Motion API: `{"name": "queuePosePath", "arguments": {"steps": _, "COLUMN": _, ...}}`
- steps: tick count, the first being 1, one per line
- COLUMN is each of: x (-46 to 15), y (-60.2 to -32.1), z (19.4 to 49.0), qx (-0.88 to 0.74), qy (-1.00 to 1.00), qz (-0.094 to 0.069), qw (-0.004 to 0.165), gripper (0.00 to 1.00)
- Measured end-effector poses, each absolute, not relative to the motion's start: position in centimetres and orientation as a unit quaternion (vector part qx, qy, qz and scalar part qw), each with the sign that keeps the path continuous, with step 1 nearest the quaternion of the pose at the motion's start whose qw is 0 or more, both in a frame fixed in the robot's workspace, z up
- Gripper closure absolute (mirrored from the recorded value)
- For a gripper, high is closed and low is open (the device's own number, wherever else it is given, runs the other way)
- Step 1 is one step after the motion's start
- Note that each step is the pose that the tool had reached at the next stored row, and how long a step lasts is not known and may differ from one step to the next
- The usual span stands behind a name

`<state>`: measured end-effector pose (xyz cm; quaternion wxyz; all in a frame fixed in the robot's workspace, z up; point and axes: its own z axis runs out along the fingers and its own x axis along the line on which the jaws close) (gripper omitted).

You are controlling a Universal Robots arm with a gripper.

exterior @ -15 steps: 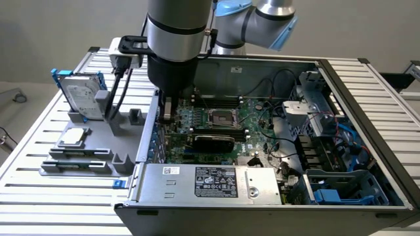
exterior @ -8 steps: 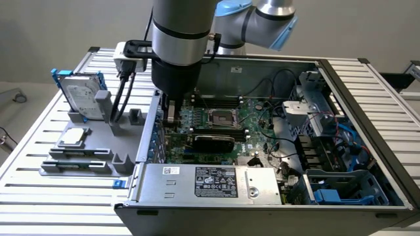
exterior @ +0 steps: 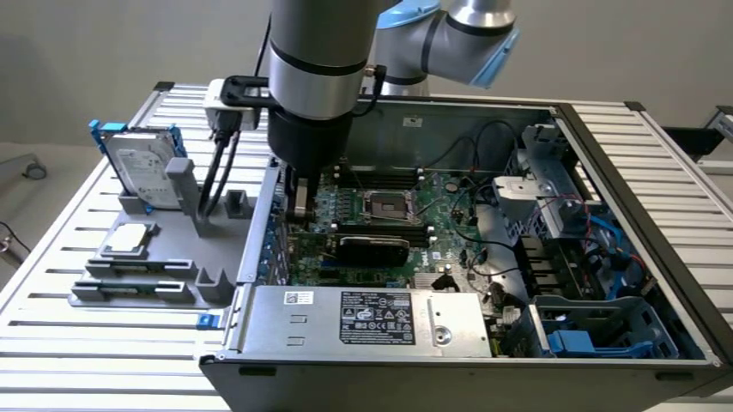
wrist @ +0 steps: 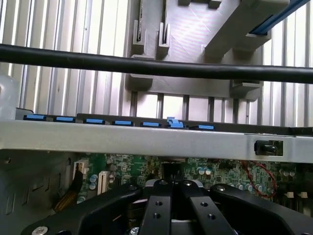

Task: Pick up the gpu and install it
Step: 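Press down on the gpu until it lock into place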

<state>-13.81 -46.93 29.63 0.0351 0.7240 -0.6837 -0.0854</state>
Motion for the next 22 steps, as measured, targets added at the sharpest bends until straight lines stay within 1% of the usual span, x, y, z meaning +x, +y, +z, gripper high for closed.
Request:
{"name": "queuePosePath", "arguments": {"steps": 5, "x": -13.82, "y": -46.71, "z": 29.63, "qx": 0.72, "qy": -0.688, "qz": -0.086, "qw": 0.036, "gripper": 0.89}}
{"name": "queuePosePath", "arguments": {"steps": 15, "x": -13.82, "y": -46.67, "z": 29.62, "qx": 0.715, "qy": -0.692, "qz": -0.088, "qw": 0.047, "gripper": 0.89}}
{"name": "queuePosePath", "arguments": {"steps": 22, "x": -13.75, "y": -46.47, "z": 29.63, "qx": 0.713, "qy": -0.695, "qz": -0.075, "qw": 0.061, "gripper": 0.89}}
